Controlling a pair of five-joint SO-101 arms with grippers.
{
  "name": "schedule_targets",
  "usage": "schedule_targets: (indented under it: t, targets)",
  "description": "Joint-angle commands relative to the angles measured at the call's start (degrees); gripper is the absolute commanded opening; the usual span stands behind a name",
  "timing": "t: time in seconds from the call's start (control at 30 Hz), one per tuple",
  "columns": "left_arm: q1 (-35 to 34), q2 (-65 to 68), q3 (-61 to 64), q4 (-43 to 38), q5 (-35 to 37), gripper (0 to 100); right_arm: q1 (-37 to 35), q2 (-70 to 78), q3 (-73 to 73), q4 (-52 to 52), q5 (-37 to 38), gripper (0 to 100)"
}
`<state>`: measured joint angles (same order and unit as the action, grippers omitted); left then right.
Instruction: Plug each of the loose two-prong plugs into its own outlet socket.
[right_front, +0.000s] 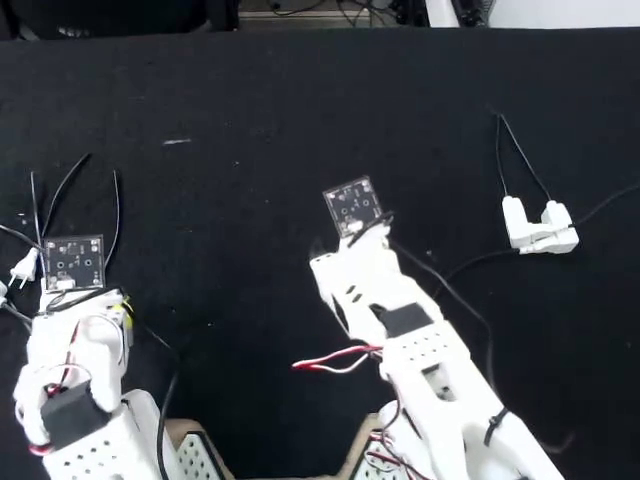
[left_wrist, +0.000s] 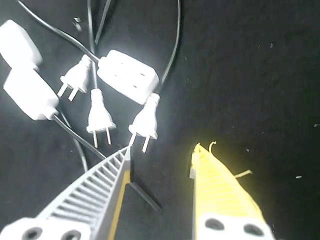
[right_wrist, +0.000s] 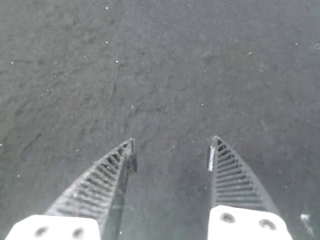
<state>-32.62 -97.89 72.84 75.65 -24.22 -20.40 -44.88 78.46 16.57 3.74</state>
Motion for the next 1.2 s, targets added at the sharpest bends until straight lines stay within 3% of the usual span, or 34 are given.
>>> schedule_targets:
  t: [0.0, 0.2, 0.37, 0.6, 0.83, 1.03, 1.17]
  targets:
    - [0.40, 0.26, -7.87, 0.26, 0.18, 20, -0.70, -4.00, 1.01, -1.49, 0.00, 21.9]
    - [0.31, 7.12, -18.42, 0.70, 0.35, 20, -0.70, -8.40, 3.74, -1.32, 0.09, 21.9]
    - [0.31, 21.36, -28.97, 3.96, 0.26, 20, -0.70, -10.33, 4.53, -1.32, 0.09, 21.9]
    - [-1.36, 41.67, -34.24, 2.99, 1.14, 20, -0.70, -10.33, 4.53, -1.32, -0.26, 21.9]
    - [-5.41, 55.38, -37.58, -4.84, 15.03, 20, -0.79, -10.24, 4.53, -1.32, -0.26, 21.9]
    - [-5.23, 68.40, -37.67, -10.02, 21.80, 30, -0.79, -10.24, 4.62, -1.05, -0.18, 21.9]
    - [-5.23, 76.57, -41.19, -11.87, 26.02, 29, -0.79, -10.24, 5.32, -1.41, 0.09, 21.9]
